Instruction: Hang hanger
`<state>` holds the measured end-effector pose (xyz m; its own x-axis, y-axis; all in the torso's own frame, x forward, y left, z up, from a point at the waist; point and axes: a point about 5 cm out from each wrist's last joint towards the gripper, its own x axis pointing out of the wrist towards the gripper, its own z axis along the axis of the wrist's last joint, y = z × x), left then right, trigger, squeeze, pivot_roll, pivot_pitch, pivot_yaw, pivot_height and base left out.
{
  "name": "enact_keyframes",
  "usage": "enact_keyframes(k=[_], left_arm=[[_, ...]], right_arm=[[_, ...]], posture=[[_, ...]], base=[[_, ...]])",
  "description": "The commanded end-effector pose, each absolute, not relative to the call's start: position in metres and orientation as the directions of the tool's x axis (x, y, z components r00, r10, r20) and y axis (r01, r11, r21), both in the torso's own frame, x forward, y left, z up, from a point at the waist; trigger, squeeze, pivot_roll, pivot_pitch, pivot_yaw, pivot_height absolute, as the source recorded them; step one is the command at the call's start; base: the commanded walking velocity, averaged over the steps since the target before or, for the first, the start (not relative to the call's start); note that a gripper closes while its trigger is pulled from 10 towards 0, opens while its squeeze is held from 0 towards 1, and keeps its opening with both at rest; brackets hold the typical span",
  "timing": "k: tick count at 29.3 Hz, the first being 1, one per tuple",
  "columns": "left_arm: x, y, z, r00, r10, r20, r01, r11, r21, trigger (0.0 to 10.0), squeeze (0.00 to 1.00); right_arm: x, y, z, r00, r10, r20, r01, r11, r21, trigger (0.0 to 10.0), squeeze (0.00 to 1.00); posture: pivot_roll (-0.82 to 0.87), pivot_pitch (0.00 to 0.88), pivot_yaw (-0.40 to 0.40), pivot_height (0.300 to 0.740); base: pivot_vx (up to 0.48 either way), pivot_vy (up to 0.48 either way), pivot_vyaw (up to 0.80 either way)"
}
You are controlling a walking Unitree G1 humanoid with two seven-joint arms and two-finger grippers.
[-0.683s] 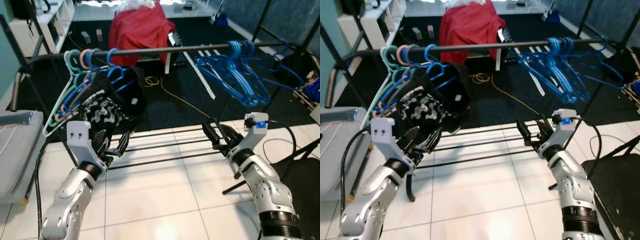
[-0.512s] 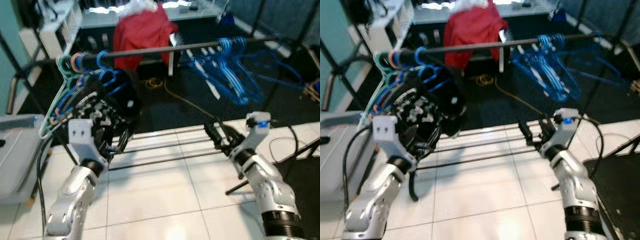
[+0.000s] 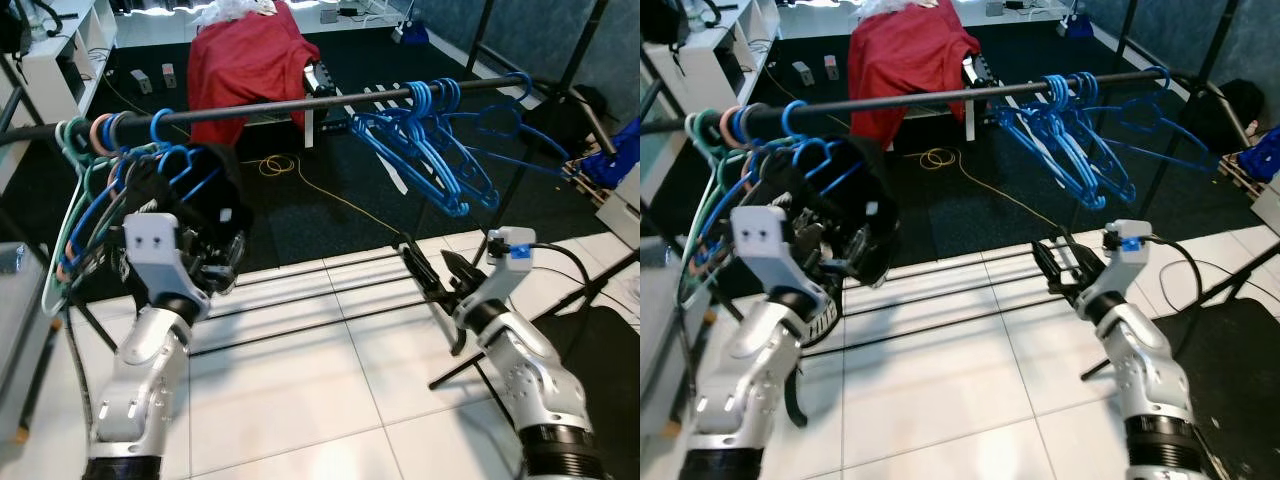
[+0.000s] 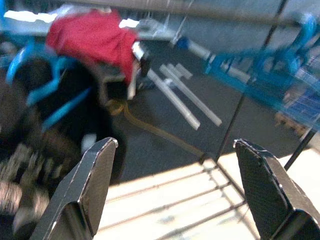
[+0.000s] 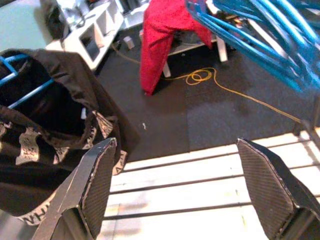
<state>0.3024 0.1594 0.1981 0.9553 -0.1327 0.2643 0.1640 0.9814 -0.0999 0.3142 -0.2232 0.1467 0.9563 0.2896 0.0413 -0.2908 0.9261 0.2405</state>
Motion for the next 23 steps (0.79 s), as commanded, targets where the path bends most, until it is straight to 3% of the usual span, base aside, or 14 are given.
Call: enact_keyframes(k=[1,3,10,15,23], left_arm=[[0.3,0.173,0.197,0.961,-0.093,0.262,0.111,0.992,-0.056,10.0,0.0],[0.3,0.174,0.199,0.958,-0.094,0.269,0.11,0.993,-0.046,10.0,0.0],[0.301,0.17,0.206,0.945,-0.138,0.296,0.144,0.99,0.001,10.0,0.0],[0.296,0.147,0.192,0.908,-0.349,0.23,0.314,0.933,0.175,10.0,0.0],[0.304,0.156,0.187,0.936,-0.291,0.197,0.232,0.933,0.277,10.0,0.0]], right_arm=[[0.315,-0.208,0.154,0.933,0.35,0.082,-0.359,0.91,0.207,10.0,0.0],[0.314,-0.206,0.154,0.929,0.362,0.082,-0.371,0.907,0.198,10.0,0.0],[0.315,-0.208,0.151,0.938,0.342,0.061,-0.346,0.905,0.248,10.0,0.0],[0.315,-0.209,0.151,0.938,0.34,0.059,-0.344,0.906,0.245,10.0,0.0],[0.314,-0.209,0.151,0.939,0.34,0.06,-0.344,0.907,0.245,10.0,0.0]], posture=[[-0.09,0.089,-0.014,0.74],[-0.09,0.086,-0.015,0.74],[-0.09,0.091,-0.013,0.74],[-0.09,0.096,-0.014,0.74],[-0.1,0.098,-0.011,0.74]], base=[[0.412,0.0,0.8],[0.412,0.0,0.8],[0.363,0.0,0.0],[0.0,0.0,0.0],[0.0,0.0,0.0]])
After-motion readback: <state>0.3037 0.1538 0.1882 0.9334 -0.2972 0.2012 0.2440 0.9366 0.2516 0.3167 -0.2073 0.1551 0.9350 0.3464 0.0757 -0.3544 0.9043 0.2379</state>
